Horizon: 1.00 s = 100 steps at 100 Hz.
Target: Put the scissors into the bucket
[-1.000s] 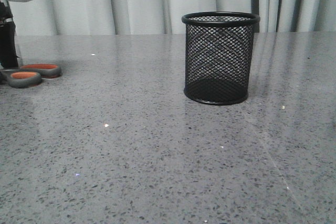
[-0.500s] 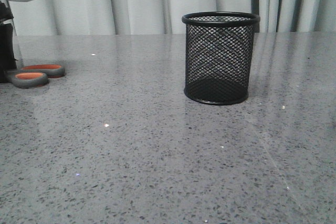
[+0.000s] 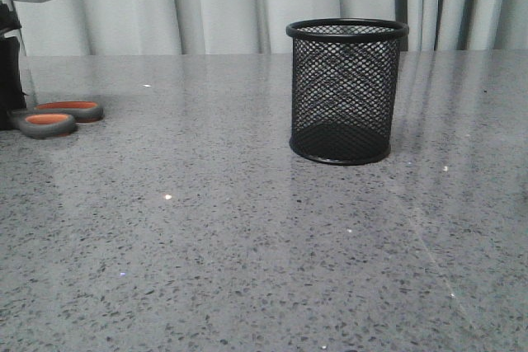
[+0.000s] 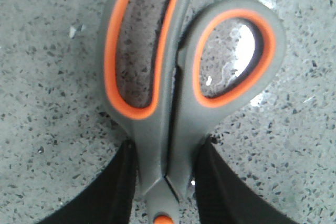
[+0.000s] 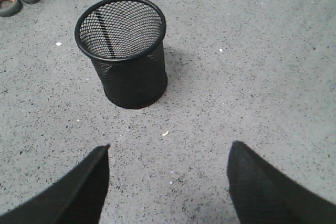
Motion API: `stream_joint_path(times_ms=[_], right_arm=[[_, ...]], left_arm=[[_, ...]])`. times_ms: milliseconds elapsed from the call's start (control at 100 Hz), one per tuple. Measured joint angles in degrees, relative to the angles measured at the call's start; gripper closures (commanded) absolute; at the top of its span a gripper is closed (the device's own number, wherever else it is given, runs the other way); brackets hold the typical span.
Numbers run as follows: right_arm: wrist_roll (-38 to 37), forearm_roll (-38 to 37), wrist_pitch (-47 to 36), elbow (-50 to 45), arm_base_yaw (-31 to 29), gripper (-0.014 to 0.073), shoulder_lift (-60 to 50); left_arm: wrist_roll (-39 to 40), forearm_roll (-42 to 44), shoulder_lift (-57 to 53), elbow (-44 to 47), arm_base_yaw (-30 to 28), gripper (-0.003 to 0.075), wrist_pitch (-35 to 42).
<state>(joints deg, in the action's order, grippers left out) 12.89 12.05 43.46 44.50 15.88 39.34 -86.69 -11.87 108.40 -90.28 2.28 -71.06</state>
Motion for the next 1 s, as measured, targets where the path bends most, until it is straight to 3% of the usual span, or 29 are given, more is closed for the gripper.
stream_joint_path(times_ms=[1000], right_arm=[[0.0,0.0,0.0,0.0,0.0,0.0159,0.0]], left_arm=[[0.1,-0.2,-4.4,0.1,0.0,0.0699,0.6]])
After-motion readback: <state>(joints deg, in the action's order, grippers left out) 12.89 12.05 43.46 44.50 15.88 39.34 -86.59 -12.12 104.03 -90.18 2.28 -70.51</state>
